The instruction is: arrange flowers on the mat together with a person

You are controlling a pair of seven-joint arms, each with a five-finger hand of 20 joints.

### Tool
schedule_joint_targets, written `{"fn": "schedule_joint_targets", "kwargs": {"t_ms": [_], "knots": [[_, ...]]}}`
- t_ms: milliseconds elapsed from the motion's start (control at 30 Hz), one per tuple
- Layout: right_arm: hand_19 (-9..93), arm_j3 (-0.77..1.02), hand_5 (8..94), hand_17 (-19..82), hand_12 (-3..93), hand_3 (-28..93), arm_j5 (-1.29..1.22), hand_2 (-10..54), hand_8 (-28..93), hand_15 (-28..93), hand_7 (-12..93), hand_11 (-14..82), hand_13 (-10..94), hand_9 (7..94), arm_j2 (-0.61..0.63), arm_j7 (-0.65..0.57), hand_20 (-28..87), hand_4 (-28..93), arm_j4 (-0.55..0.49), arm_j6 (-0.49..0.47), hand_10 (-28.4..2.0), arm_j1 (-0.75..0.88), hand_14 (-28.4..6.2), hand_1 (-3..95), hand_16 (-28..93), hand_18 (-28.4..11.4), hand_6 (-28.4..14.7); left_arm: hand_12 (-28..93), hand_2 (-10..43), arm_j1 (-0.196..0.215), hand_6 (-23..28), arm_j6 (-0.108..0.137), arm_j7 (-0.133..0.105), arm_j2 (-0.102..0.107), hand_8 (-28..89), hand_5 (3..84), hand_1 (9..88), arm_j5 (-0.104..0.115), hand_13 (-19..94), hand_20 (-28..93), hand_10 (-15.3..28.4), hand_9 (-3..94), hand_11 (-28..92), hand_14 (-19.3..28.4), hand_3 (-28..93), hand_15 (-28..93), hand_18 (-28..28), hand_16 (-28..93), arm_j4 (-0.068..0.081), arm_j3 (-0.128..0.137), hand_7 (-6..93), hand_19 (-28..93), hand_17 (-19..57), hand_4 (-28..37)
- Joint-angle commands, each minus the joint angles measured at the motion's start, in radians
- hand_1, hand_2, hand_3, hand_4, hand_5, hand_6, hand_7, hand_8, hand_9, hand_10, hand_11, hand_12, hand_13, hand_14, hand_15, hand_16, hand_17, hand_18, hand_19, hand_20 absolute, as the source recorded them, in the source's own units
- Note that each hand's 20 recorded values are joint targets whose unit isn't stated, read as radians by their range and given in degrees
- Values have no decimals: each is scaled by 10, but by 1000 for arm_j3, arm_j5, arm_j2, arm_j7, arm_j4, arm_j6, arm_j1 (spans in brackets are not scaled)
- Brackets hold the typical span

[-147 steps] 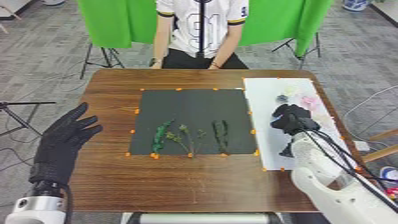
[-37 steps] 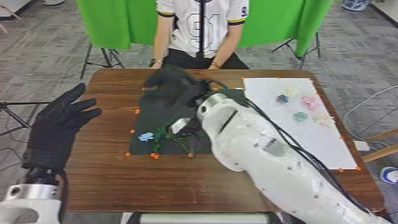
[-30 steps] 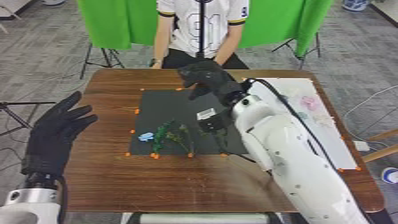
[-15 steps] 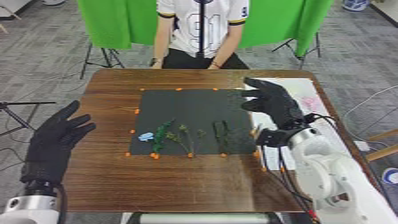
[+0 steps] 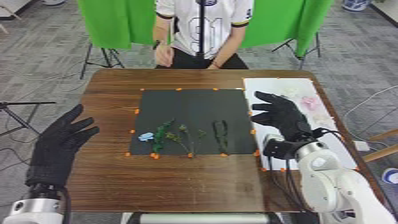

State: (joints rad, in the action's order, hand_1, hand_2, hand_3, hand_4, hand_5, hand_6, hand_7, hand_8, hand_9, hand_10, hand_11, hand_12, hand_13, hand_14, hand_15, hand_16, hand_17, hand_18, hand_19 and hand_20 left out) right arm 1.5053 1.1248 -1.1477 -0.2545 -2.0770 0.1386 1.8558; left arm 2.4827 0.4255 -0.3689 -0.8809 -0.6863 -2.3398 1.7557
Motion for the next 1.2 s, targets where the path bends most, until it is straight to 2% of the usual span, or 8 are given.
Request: {"fn": "schedule_joint_targets", "kwargs": {"t_ms": [33,433,500,800,867,900,933,1200], "knots": [[587,15,485,135,150,766,-11,32,-109,551,130,165,448,491,-16,-8,141,-248,-12,-31,-178,3,-191,222,82,-234,-8,93,54,4,67,8,10,-10,-104,354,212,-7,246,105,189,342,270,265,802,565,215,-113,-3,-10,142,498,-92,-283],[592,12,489,136,151,763,-1,35,-109,552,130,166,450,494,-27,-54,147,-247,-10,-32,-179,-12,-193,219,83,-236,-8,96,56,-3,68,11,22,-23,-104,355,213,-15,247,108,194,348,280,266,802,575,216,-114,-3,-11,142,504,-91,-283],[593,9,489,136,150,763,-4,35,-109,553,130,166,450,494,-27,-54,148,-247,-8,-31,-180,-13,-194,219,83,-236,-9,96,56,-2,69,16,16,-21,-104,356,214,-9,247,109,193,349,282,265,802,575,216,-115,-4,-13,141,505,-90,-283],[595,4,491,138,150,760,8,38,-108,555,128,167,450,496,-28,-63,149,-245,-9,-35,-180,-19,-194,219,82,-236,-10,94,57,5,70,16,14,-19,-104,357,215,-11,246,110,194,348,284,264,801,577,217,-117,-6,-9,141,508,-90,-283],[595,5,491,138,149,759,7,38,-108,555,128,167,450,496,-28,-62,149,-245,-10,-37,-180,-17,-194,219,82,-235,-10,94,57,6,70,17,11,-17,-104,357,215,-7,246,110,194,349,285,264,802,577,217,-117,-5,-11,142,508,-90,-283],[596,3,491,138,149,759,7,38,-108,555,128,167,450,496,-30,-63,149,-244,-8,-40,-180,-21,-194,219,82,-236,-10,95,56,10,70,22,3,-15,-104,357,214,-4,246,110,194,349,285,264,802,577,217,-117,-7,-12,142,508,-90,-283],[596,4,491,138,150,760,9,38,-108,555,129,167,451,496,-31,-66,149,-244,-10,-38,-180,-18,-194,219,82,-236,-10,95,56,8,70,21,9,-16,-104,357,214,-7,247,110,194,349,286,265,803,578,217,-117,-8,-11,143,508,-90,-283],[597,2,493,139,149,759,10,39,-109,556,131,168,451,496,-28,-64,148,-244,-9,-38,-181,-22,-193,222,81,-235,-10,94,56,8,71,21,3,-14,-104,357,214,-6,246,109,194,349,288,265,803,579,217,-118,-7,-15,142,509,-90,-283]]}}
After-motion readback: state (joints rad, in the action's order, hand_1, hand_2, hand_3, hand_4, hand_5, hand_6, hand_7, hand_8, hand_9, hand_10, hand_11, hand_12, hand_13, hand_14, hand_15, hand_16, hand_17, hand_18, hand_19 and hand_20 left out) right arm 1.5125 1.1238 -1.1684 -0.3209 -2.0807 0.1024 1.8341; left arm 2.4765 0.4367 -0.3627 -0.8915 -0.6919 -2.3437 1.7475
